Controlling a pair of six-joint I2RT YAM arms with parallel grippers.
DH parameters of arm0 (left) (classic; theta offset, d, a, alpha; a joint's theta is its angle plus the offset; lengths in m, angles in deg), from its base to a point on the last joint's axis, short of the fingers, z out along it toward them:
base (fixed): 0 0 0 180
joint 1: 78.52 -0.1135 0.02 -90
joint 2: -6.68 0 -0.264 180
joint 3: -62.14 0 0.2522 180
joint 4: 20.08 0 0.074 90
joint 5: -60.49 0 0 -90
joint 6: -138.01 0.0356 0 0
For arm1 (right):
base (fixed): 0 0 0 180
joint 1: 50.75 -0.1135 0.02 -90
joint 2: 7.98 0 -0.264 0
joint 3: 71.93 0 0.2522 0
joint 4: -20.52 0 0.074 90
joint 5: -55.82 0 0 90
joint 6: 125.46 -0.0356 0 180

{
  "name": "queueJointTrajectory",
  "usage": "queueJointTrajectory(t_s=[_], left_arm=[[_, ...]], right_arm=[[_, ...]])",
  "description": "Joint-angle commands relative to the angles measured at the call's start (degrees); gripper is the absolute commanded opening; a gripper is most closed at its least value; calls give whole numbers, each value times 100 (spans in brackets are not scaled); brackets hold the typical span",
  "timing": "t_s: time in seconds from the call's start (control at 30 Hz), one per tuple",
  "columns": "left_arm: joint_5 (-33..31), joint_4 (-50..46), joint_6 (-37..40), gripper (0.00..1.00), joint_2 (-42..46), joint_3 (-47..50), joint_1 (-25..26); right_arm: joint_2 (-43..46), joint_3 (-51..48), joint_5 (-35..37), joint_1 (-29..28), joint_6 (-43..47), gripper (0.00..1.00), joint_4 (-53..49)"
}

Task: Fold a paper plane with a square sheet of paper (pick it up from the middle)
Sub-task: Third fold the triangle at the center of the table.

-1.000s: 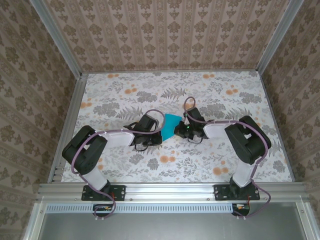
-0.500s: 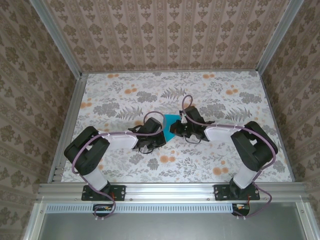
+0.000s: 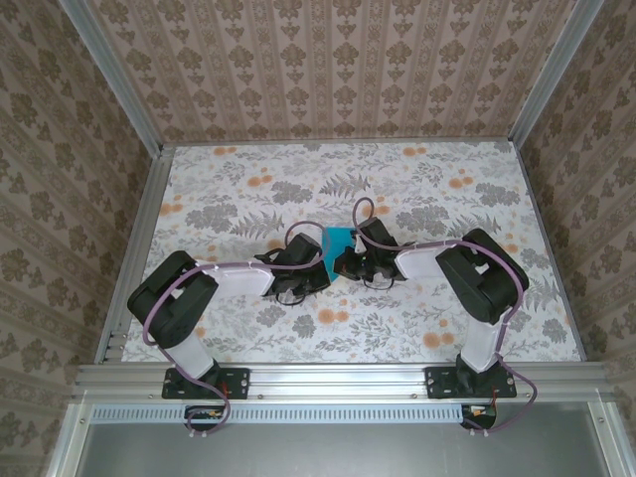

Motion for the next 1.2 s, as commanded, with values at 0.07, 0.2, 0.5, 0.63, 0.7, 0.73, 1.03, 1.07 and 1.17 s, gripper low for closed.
queueJointTrajectory(t_s=[0.07,0.2,0.5,0.63,0.7,0.73,1.03,1.07,1.17], left_arm=[[259,-547,336,7,53,184,112],[290,-699,390,8,65,191,171],[294,-904,446,7,261,341,266],[278,-1047,499,7,277,324,296],[239,-1136,533,8,328,317,290],[207,-1203,564,7,378,298,281],[-289,-1428,1028,12,1453,-133,-136],[-315,-1388,1051,14,1526,-134,-185],[-303,-1120,1100,20,1675,-88,-377]], right_arm=[[-368,119,313,59,95,6,-643],[-400,168,385,59,112,6,-771],[-415,248,467,58,170,6,-939],[-422,272,485,59,174,6,-987],[-411,281,470,59,181,6,-986],[-387,281,460,59,180,6,-988],[353,375,-39,75,108,12,-607],[474,382,-49,89,112,14,-590],[853,310,-31,217,126,23,-538]])
